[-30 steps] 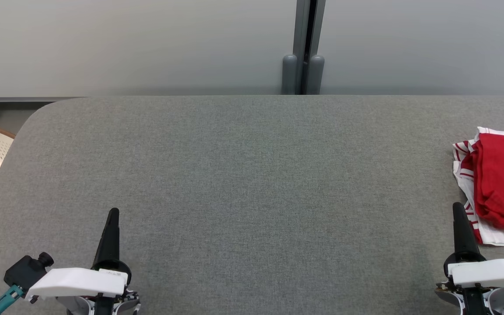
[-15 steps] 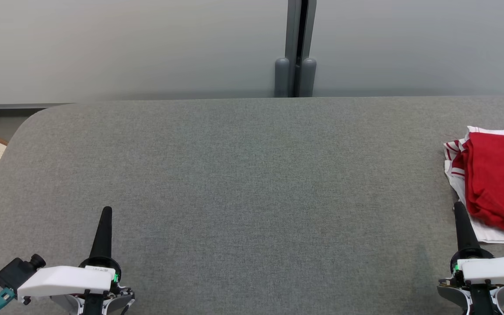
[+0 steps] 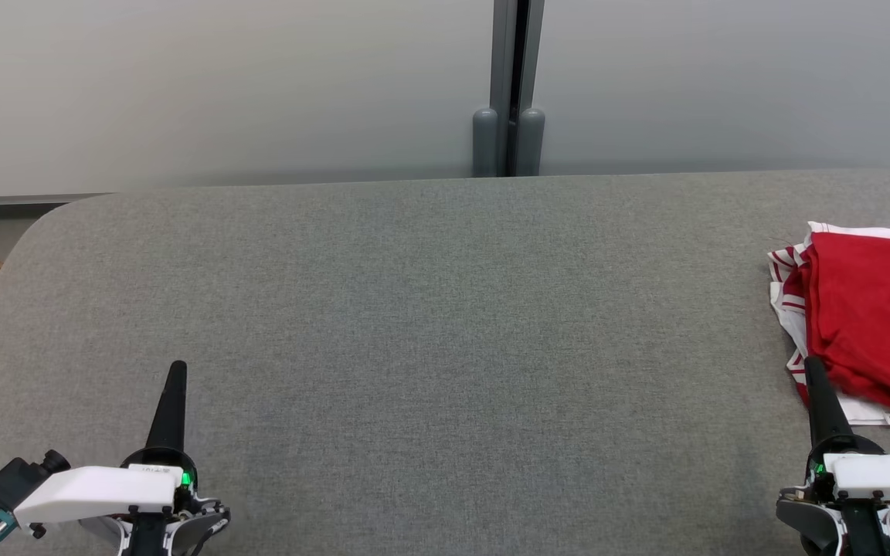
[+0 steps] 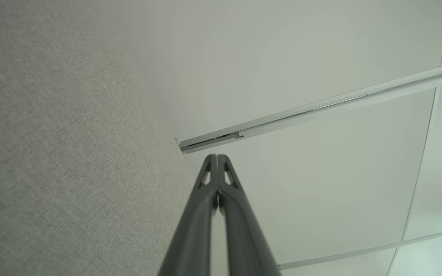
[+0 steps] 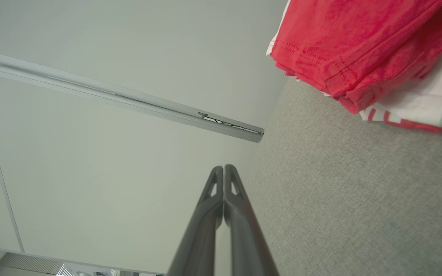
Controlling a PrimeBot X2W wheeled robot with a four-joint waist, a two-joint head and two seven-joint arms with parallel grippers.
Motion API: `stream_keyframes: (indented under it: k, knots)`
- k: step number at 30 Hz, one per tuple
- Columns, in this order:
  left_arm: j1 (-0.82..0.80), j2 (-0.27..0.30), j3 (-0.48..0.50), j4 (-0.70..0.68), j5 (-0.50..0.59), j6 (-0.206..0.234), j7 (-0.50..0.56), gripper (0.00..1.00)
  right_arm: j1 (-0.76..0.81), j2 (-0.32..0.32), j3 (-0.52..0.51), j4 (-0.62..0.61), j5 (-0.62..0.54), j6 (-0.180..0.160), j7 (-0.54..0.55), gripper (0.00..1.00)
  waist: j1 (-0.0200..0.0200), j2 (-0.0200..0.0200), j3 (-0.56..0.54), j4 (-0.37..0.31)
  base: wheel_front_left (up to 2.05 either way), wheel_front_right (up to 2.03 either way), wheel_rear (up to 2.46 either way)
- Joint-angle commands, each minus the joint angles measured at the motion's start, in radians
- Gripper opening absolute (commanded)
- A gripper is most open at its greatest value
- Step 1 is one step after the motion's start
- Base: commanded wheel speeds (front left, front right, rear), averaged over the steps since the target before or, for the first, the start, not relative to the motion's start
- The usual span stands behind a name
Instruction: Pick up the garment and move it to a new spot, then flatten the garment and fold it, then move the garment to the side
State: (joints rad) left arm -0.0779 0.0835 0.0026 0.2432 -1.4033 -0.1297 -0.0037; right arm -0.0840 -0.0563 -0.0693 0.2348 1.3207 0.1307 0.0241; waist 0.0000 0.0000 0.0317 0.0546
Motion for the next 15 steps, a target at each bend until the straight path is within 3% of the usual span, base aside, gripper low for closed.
stream_keyframes:
  k: [1,15]
  knots:
    - [-0.022,0.006,0.008,-0.007,-0.017,-0.001,0.004,0.0,-0.016,-0.008,-0.004,-0.004,0.019,0.0,0.008,0.0,0.0,0.0,-0.001,-0.002,0.0,0.0,0.0]
    - [-0.027,0.004,0.033,-0.004,-0.112,-0.001,0.037,0.0,-0.021,-0.008,-0.015,0.001,0.136,0.0,0.039,0.0,0.0,0.0,-0.011,-0.021,0.0,0.0,0.0]
